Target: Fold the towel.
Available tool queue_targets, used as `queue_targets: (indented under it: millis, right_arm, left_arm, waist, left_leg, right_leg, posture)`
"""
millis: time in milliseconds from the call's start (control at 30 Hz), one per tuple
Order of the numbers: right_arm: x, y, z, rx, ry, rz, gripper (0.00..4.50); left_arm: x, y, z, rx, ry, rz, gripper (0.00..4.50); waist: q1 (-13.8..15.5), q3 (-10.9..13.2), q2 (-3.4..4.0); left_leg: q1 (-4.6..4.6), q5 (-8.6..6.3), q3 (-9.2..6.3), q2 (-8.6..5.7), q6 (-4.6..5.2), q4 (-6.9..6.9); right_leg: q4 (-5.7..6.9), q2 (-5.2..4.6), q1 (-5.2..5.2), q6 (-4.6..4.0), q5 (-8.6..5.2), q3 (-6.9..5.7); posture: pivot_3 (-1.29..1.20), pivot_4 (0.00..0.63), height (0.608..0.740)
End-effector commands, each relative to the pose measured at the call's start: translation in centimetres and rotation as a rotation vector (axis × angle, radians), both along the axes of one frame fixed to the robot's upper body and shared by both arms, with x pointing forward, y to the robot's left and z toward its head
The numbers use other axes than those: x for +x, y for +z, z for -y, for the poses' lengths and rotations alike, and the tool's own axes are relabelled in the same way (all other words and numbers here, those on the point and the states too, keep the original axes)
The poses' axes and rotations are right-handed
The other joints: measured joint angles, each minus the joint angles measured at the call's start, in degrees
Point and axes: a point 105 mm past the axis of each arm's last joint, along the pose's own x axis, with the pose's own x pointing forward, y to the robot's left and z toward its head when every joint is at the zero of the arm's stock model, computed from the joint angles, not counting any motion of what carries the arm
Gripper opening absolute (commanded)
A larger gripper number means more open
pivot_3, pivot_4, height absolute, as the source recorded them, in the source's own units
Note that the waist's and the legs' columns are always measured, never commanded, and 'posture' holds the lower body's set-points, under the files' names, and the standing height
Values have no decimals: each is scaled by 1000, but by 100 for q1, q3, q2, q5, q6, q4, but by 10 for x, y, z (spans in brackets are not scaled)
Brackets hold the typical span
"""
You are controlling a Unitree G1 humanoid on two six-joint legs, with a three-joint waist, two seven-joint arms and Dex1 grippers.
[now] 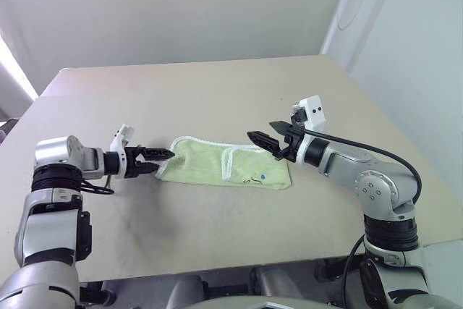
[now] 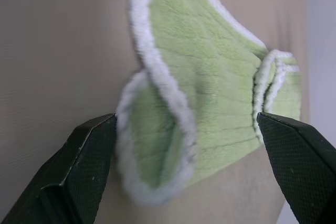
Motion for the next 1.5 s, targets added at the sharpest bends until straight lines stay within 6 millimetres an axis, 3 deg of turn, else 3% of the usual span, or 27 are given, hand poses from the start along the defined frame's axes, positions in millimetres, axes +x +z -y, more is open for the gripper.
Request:
queue_targets:
  millis: [33, 300, 333, 400, 633, 767, 1033, 1233, 1333, 1500]
  right_arm:
    - [3, 9, 3, 15, -22, 35, 4464]
    - [8, 5, 9, -3, -62, 33, 4464]
    - [8, 6, 9, -5, -62, 36, 4491]
    - [9, 5, 9, -12, -68, 37, 4500]
    - [11, 1, 12, -44, -91, 39, 4500]
    - [14, -1, 15, -53, -108, 34, 4500]
    - [4, -2, 11, -58, -28, 28, 4500]
    - [-35, -1, -2, -76, 229, 19, 4500]
    - [-52, -6, -1, -149, 333, 30, 4500]
    - [-65, -23, 6, -281, 421, 27, 4500]
  left_arm:
    - [-2, 2, 17, -26, -52, -24, 4500]
    - [-3, 1, 26, -14, -77, -17, 4500]
    - [-3, 0, 26, -6, -74, -16, 4315]
    - [-3, 0, 26, -2, -70, -13, 3884]
    - [-10, 3, 23, 3, -96, 15, 1438]
    - [-13, 8, 11, 42, -101, 50, 21]
    - [-20, 18, -23, 221, -179, 148, 21]
    - [-47, 24, -31, 348, -388, 234, 21]
    - [-55, 19, -48, 512, -499, 321, 21]
    - [-41, 31, -53, 591, -599, 514, 21]
  waist:
    - [-1, 0, 0]
    - [-22, 0, 0]
    - [-23, 0, 0]
    - [-31, 0, 0]
    - [-77, 1, 1]
    - [-80, 2, 1]
    - [-75, 4, 3]
    - [-76, 9, 1]
    - [-67, 11, 3]
    - [-48, 14, -4]
  left_leg:
    - [0, 0, 0, 0, 0, 0]
    - [1, 0, 0, 0, 0, 0]
    - [1, 0, 0, 0, 0, 0]
    - [1, 0, 0, 0, 0, -1]
    - [1, 0, 0, 3, 0, -4]
    - [2, 0, 0, 4, 0, -4]
    - [-2, 0, 1, 4, 0, -8]
    - [-6, -1, 5, 6, 0, -22]
    - [-9, -1, 7, 8, 0, -29]
    - [1, -1, 7, 9, 0, -27]
  right_leg:
    - [0, 0, 0, 1, 0, 0]
    - [1, 0, -1, 1, -1, 1]
    - [1, 0, -1, 1, -1, 1]
    - [0, 1, -1, 1, -1, 1]
    - [2, 4, -6, 1, 0, 3]
    - [3, 5, -7, 0, -1, 3]
    - [-1, 4, -11, -1, -2, 2]
    - [-10, 4, -18, -4, -9, 4]
    - [-10, 4, -25, -8, -13, 4]
    - [-10, 3, -21, -12, -16, -2]
  posture:
    - [0, 0, 712]
    - [0, 0, 712]
    - [0, 0, 712]
    - [0, 0, 712]
    - [0, 0, 712]
    - [0, 0, 712]
    - [0, 0, 712]
    - [0, 0, 712]
    - [0, 0, 712]
    - [0, 0, 712]
